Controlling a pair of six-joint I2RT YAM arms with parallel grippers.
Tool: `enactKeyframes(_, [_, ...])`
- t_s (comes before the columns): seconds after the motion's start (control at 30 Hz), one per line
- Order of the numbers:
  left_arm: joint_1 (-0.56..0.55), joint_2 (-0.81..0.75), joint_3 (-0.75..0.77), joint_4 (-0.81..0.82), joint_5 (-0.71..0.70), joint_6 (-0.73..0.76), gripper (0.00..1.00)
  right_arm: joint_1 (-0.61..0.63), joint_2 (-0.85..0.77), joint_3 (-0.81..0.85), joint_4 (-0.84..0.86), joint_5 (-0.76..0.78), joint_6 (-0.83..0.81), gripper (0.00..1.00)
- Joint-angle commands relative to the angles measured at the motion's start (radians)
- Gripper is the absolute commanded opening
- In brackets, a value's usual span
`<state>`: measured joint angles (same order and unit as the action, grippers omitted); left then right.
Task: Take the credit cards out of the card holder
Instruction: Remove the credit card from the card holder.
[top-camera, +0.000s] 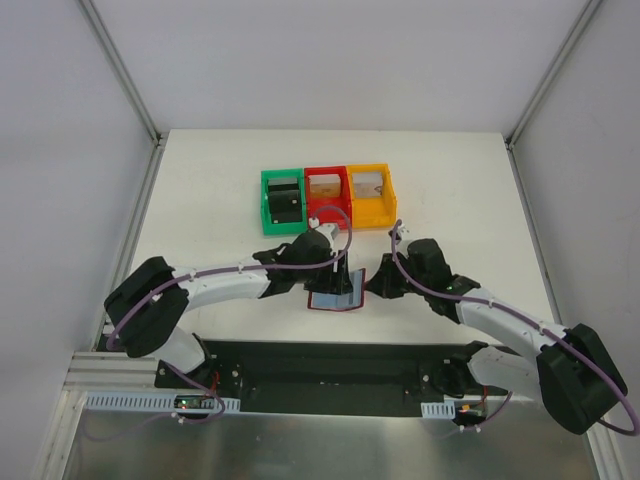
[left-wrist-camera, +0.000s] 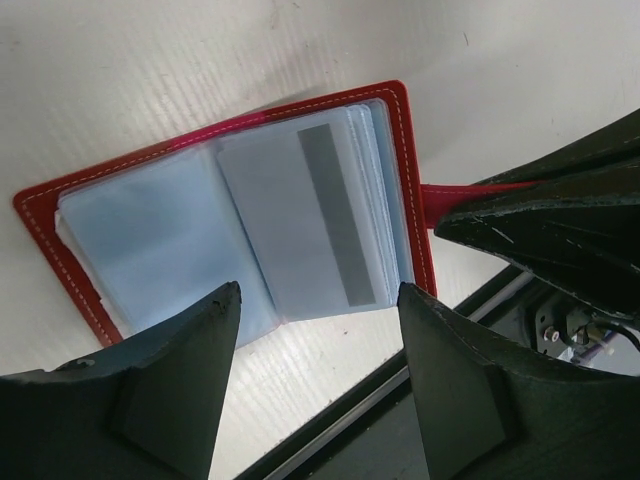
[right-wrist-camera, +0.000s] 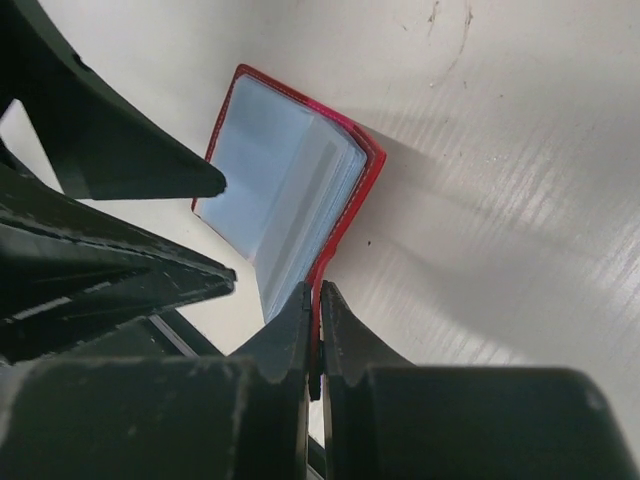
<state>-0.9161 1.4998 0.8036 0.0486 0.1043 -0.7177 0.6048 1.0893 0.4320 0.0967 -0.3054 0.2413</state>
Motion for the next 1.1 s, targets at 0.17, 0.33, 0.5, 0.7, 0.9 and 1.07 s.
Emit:
enactKeyframes(0.17, [-0.036,0.080,0.068,0.025,0.025,0.054,0.64,0.006,-0.016,0.062,-0.003,-0.032,-0.020,0.00])
enactKeyframes(0.33, [-0.038,0.093,0.082,-0.012,-0.028,0.050,0.61,0.004,-0.011,0.065,-0.002,-0.035,-0.022,0.00])
enactKeyframes(0.5, [-0.040,0.108,0.088,-0.032,-0.048,0.049,0.54,0.004,-0.017,0.065,-0.005,-0.038,-0.020,0.00])
enactKeyframes(0.7, [-0.040,0.116,0.091,-0.046,-0.084,0.043,0.43,0.004,-0.031,0.065,-0.008,-0.038,-0.019,0.00])
enactKeyframes(0.9, [-0.040,0.091,0.079,-0.089,-0.138,0.037,0.41,0.004,-0.032,0.068,-0.012,-0.038,-0.019,0.00])
enactKeyframes(1.07, [-0.040,0.034,0.072,-0.062,-0.109,0.049,0.55,0.004,-0.032,0.067,-0.011,-0.040,-0.019,0.00])
